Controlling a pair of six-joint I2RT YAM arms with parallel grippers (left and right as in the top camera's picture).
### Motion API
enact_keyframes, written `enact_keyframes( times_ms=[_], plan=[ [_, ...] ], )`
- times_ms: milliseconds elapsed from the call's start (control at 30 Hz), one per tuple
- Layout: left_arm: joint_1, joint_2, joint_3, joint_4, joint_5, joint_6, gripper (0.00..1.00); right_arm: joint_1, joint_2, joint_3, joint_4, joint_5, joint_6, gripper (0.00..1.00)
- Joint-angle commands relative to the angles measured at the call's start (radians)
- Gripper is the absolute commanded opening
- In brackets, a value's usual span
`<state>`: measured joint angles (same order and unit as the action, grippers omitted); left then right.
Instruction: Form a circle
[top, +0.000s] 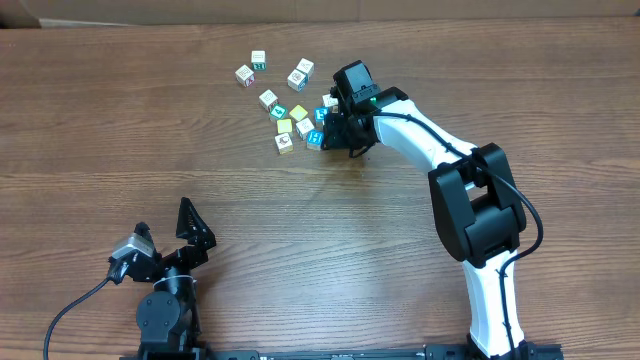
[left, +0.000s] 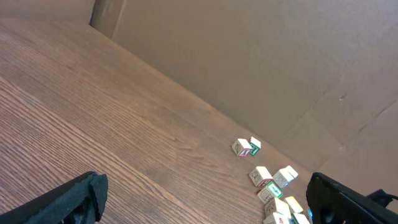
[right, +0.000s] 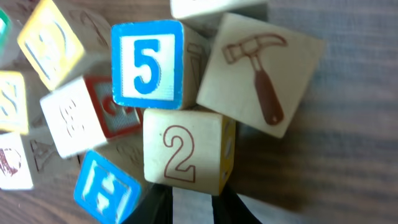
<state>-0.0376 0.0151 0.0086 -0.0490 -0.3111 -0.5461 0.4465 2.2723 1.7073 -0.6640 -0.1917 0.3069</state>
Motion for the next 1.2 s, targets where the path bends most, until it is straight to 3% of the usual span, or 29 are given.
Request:
enact_keyframes(
  times_ms=[0,133,400,600,1167],
  plan=[
    [0.0,-0.01,-0.004,0.0,-0.011,0.011,1.0,-0.002,0.018,-0.006,0.039,0.015,0.001,0.2],
    [0.0,-0.01,-0.004,0.0,-0.011,0.012,0.99,-0.002,0.017,0.006,0.056,0.016,0.001,0.22],
    [0.0,-0.01,-0.004,0.0,-0.011,0.012,1.0,-0.004,-0.006,0.111,-0.09,0.015,0.013,0.25],
    [0.0,-0.01,-0.004,0.0,-0.011,0.012,1.0,0.039,-0.005,0.109,-0.219,-0.03,0.038,0.19],
    [0.0,-0.01,-0.004,0.0,-0.011,0.012,0.99,0.178,-0.003,0.077,-0.095,0.087,0.038,0.2]
  ],
)
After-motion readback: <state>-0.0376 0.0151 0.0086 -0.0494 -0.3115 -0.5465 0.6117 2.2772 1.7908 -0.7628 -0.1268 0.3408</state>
